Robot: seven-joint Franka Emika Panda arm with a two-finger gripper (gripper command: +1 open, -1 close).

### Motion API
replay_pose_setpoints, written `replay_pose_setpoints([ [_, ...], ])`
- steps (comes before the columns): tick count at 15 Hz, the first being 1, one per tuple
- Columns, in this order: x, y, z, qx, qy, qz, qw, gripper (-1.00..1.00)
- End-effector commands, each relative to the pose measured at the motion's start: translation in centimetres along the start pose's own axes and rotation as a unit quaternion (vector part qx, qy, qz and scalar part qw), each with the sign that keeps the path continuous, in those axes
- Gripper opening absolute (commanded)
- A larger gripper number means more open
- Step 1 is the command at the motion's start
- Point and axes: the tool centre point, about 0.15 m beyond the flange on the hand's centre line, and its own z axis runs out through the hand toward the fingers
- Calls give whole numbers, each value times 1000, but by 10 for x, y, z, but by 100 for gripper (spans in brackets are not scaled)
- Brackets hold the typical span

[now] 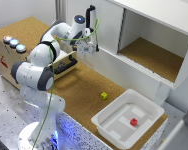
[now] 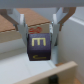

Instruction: Move to the drawer and place the purple object

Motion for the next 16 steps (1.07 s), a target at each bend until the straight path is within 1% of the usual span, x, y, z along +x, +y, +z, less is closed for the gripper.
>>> replay_pose_setpoints([
  [1, 41, -27, 56, 84, -94, -99, 987, -100],
  [2, 43, -31, 68, 94, -106, -105, 984, -100],
  [5, 42, -35, 92, 104, -124, -114, 980, -100],
  [6, 39, -33, 103, 114, -122, -110, 980, -100],
  [9, 32, -30, 127, 123, -136, -122, 975, -100],
  [10, 30, -31, 138, 118, -155, -134, 972, -100],
  [11, 27, -30, 145, 117, -163, -139, 970, -100],
  [12, 26, -29, 151, 114, -168, -147, 968, -100],
  [13, 26, -26, 160, 98, -177, -152, 967, -100],
  [14, 27, -24, 167, 94, -183, -158, 966, -100],
  [16, 28, -25, 170, 82, -191, -182, 961, -100],
])
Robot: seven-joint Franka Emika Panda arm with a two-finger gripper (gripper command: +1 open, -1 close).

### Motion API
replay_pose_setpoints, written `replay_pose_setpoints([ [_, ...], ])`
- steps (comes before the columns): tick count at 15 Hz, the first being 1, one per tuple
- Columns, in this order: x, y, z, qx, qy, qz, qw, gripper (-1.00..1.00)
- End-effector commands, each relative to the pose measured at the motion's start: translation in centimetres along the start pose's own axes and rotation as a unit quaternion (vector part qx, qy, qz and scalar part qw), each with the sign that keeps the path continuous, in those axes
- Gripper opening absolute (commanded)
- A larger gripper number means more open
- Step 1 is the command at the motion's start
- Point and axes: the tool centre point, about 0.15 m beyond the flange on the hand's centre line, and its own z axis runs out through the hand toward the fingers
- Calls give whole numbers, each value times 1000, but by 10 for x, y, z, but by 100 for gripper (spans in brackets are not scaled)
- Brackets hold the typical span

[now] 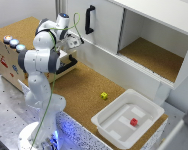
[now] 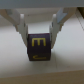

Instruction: Move to the drawer and place the purple object

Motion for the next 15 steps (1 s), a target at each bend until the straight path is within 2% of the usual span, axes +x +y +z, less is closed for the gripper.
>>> replay_pose_setpoints([
  [1, 19, 23, 15, 1, -55, -42, 998, -100],
  [2, 20, 20, 5, -9, -54, -42, 998, 100],
  [5, 20, -3, -17, -18, -73, -69, 995, 100],
  [10, 4, -10, -62, -30, -38, -27, 998, 100],
  [13, -29, 6, -86, -34, -8, 74, 997, 100],
  [15, -58, 11, -102, -25, 15, 137, 990, 100],
])
